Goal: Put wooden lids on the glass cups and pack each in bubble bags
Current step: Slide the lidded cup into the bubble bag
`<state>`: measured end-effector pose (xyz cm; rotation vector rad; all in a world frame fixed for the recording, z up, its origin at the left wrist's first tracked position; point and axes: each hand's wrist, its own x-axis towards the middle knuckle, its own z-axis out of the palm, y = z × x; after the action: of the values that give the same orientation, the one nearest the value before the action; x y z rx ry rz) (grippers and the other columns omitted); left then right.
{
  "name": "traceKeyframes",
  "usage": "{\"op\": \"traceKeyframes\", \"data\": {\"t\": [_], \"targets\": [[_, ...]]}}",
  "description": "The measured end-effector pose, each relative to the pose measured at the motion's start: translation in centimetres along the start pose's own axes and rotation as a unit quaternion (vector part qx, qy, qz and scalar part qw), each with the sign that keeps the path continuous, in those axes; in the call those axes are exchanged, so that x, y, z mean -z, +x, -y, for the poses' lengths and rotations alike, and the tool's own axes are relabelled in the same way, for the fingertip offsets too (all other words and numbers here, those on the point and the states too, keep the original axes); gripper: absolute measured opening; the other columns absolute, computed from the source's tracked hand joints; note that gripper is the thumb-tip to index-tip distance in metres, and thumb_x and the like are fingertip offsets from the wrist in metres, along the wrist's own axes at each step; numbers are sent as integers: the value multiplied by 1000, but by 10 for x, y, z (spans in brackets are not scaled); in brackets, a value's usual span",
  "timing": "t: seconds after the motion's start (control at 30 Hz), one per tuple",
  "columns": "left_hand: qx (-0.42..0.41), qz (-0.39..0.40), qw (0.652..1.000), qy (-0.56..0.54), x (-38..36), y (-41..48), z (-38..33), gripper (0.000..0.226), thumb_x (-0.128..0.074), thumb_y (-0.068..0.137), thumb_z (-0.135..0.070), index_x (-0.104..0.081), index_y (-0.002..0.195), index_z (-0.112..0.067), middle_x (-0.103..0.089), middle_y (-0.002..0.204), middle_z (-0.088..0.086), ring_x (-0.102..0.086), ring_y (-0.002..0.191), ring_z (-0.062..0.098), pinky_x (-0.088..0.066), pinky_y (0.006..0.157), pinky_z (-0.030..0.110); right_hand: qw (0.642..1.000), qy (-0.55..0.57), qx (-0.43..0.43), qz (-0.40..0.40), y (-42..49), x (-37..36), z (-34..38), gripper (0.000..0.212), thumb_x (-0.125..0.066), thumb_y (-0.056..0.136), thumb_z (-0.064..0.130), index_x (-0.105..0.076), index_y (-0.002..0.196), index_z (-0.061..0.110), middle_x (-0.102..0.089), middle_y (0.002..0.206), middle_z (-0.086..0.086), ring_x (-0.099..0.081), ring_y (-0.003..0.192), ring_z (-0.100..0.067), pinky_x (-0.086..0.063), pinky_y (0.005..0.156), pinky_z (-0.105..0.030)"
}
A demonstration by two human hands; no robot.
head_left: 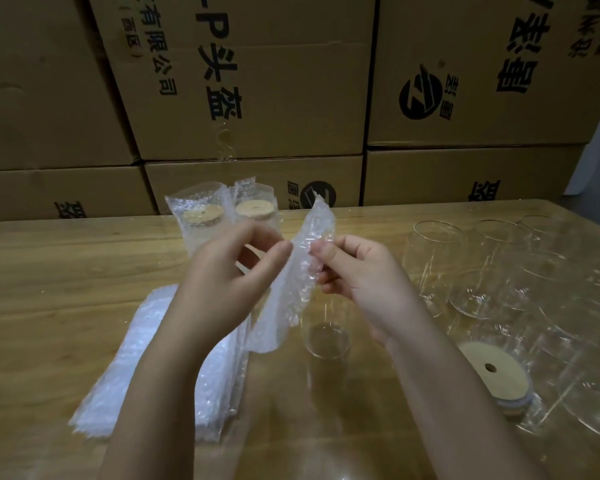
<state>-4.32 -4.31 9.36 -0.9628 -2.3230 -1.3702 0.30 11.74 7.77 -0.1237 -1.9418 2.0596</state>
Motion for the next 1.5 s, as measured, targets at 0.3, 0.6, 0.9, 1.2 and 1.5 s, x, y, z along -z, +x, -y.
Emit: {"op": "traceKeyframes", "data": {"t": [0.3, 0.6, 0.9, 1.2, 1.5], "targets": [[-30, 102, 993, 52, -3, -3, -1, 33, -66, 69, -64, -60, 77, -33, -65, 80, -20, -63, 74, 2, -46, 58, 13, 987, -140, 77, -14, -8, 0, 8, 15, -68, 88, 25, -64, 74, 22, -65, 58, 11, -59, 55, 1, -49, 55, -14], [18, 151, 988, 26, 1, -4, 0, 13, -66, 81, -36, -66, 74, -26, -69, 70, -15, -63, 65, 3, -47, 59, 13, 977, -206, 58, 3, -11, 6, 15, 20, -71, 83, 34, -60, 70, 24, -65, 59, 12, -56, 56, -3, -51, 61, -26], [116, -59, 983, 132, 23, -5, 3, 18, -60, 82, -26, -60, 67, -16, -65, 63, 4, -63, 65, 29, -53, 65, 52, 951, -300, 40, -56, -12, 16, 19, 34, -58, 89, 39, -56, 74, 9, -66, 65, 8, -57, 51, -2, -51, 63, -35], [123, -157, 971, 133, 27, -7, -2, 9, -58, 80, -24, -50, 76, -27, -61, 75, -9, -65, 67, 21, -55, 63, 49, 918, -376, 65, -107, -15, 17, 21, 28, -55, 83, 35, -51, 67, 13, -54, 56, 3, -38, 41, -5, -32, 46, -23], [-29, -193, 970, 146, -3, -4, -16, 16, -64, 87, -18, -53, 76, -19, -54, 67, -11, -54, 63, 7, -47, 56, 33, 813, -384, 397, -185, -21, -6, 24, 12, -63, 86, 7, -60, 98, 9, -54, 97, -2, -53, 86, -15, -49, 74, -28]]}}
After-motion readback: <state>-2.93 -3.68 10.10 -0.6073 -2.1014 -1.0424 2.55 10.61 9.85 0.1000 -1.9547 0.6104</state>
